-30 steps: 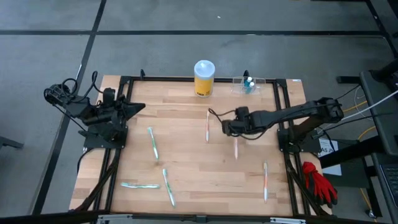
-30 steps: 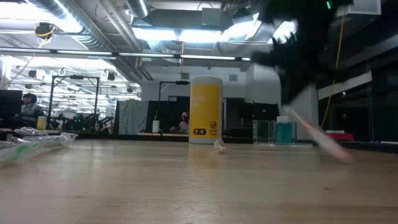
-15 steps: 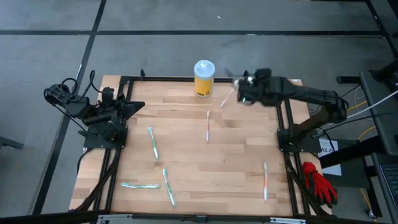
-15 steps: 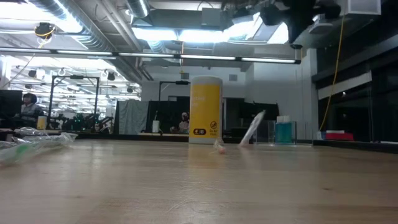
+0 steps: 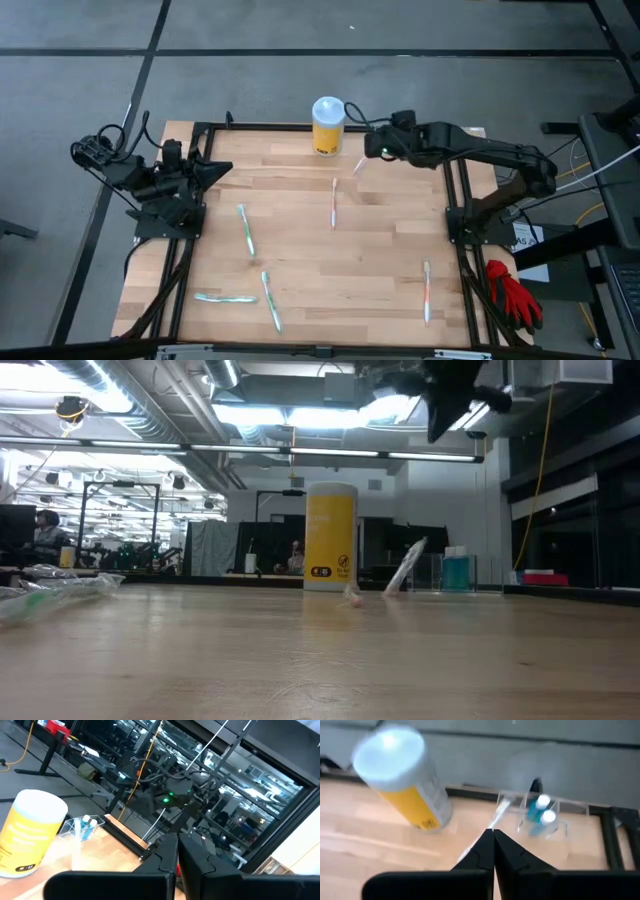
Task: Pick & Place toothbrushing station
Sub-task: Put the left orange toothbrush into the transparent organizer
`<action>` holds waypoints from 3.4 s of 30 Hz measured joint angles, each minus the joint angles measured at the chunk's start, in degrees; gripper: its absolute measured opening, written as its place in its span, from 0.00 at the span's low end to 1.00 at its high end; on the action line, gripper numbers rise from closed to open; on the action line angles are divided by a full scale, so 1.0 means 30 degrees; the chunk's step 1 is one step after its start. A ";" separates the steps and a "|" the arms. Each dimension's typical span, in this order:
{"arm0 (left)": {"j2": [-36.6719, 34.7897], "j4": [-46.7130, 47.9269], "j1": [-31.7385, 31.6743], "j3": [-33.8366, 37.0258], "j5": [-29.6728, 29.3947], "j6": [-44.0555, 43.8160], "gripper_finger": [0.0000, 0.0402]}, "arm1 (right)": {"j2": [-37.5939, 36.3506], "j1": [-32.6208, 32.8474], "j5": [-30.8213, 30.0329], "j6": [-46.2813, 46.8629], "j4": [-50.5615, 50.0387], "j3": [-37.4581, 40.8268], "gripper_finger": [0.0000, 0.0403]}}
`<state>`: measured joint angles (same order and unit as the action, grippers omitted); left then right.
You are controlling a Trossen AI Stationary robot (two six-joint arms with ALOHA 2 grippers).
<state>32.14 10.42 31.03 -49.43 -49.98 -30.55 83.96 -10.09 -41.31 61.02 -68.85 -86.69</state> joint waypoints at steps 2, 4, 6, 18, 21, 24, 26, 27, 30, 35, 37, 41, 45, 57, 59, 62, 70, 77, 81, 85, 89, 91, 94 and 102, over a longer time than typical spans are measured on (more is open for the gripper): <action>-0.0055 -0.0013 -0.0006 0.0000 -0.0008 0.0180 0.02 | 0.0115 -0.0845 0.1572 -0.0489 0.0607 0.0523 0.05; -0.0064 -0.0093 -0.0007 0.0000 0.0000 0.0281 0.02 | 0.0118 -0.1921 0.3201 -0.0698 0.1492 0.1380 0.09; -0.0059 -0.0117 -0.0007 0.0000 0.0056 0.0293 0.02 | 0.0144 -0.2981 0.5201 -0.0718 0.2690 0.2413 0.15; -0.0037 -0.0117 0.0000 0.0000 0.1362 0.0179 0.02 | 0.0581 -0.2798 1.6478 0.0414 1.4019 0.8785 0.41; -0.0096 -0.0135 -0.0024 0.0000 0.1283 0.0383 0.02 | 0.1431 -0.2207 1.5700 0.0750 1.4416 0.8376 0.41; -0.0265 -0.0168 -0.0022 0.0000 0.1139 0.0421 0.02 | 0.2576 -0.2050 1.5567 0.0765 1.4431 0.7845 0.40; -0.0336 -0.0282 -0.0022 0.0000 0.1204 0.0409 0.02 | 0.3320 -0.1945 1.5554 0.0496 1.4244 0.7573 0.39; -0.0343 -0.0353 -0.0022 0.0000 0.1218 0.0409 0.02 | 0.3531 -0.1895 1.5477 0.0444 1.4263 0.7447 0.39; -0.0343 -0.0516 0.0000 0.0000 0.1418 0.0402 0.02 | 0.3810 -0.1806 1.4977 0.0412 1.4408 0.6954 0.39; -0.0233 -0.0525 0.0000 0.0000 0.1633 0.0524 0.02 | 0.4926 -0.2055 1.5326 -0.0510 1.4083 0.6473 0.39; -0.0234 -0.0525 0.0000 0.0000 0.1639 0.0592 0.02 | 0.5486 -0.2183 1.5428 -0.0840 1.3823 0.6215 0.39; -0.0233 -0.0535 0.0000 0.0000 0.2001 0.0599 0.02 | 0.6381 -0.2331 1.5485 -0.1563 1.3214 0.5547 0.39; -0.0233 -0.0549 0.0000 0.0000 0.2084 0.0599 0.02 | 0.7101 -0.2546 1.5312 -0.1984 1.2998 0.5012 0.39; -0.0233 -0.1108 0.0000 0.0000 0.2710 0.0829 0.02 | 0.8993 -0.3248 1.6450 -0.2062 1.3005 0.4188 0.39; -0.0233 -0.1122 0.0000 0.0000 0.2787 0.0938 0.02 | 0.9264 -0.3248 1.6770 -0.2062 1.3007 0.4188 0.39; -0.0233 -0.1122 0.0000 0.0000 0.2914 0.0949 0.02 | 0.9481 -0.3226 1.6611 -0.1965 1.3096 0.4209 0.39; -0.0233 -0.1137 0.0000 0.0000 0.2921 0.1110 0.02 | 0.9451 -0.3248 1.6037 -0.1823 1.3452 0.4202 0.39; -0.0233 -0.1437 0.0000 0.0000 0.3042 0.1241 0.02 | 1.0247 -0.3248 1.6237 -0.1407 1.4417 0.4202 0.39; -0.0241 -0.2144 0.0000 0.0000 0.3072 0.1642 0.02 | 1.0435 -0.3182 1.6162 -0.1414 1.4517 0.4209 0.39; -0.0255 -0.2142 0.0000 0.0000 0.3067 0.1743 0.02 | 1.0435 -0.3183 1.5622 -0.1480 1.4557 0.4209 0.39; -0.0255 -0.2139 0.0000 0.0000 0.3067 0.1673 0.02 | 1.0435 -0.3190 1.5369 -0.1483 1.4825 0.4209 0.39; -0.0255 -0.2142 0.0000 0.0000 0.3060 0.1655 0.02 | 1.0428 -0.3183 1.5087 -0.1487 1.5100 0.4209 0.38; -0.0255 -0.2142 0.0000 0.0000 0.3060 0.1648 0.02 | 1.0428 -0.3183 1.4980 -0.1475 1.5287 0.4209 0.34; -0.0255 -0.2142 0.0000 0.0000 0.3052 0.1604 0.02 | 1.0420 -0.3055 1.5014 -0.2099 1.5379 0.4209 0.05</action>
<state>31.38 3.99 31.03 -49.43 -40.82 -25.74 115.22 -19.26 3.73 54.72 -22.72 -74.06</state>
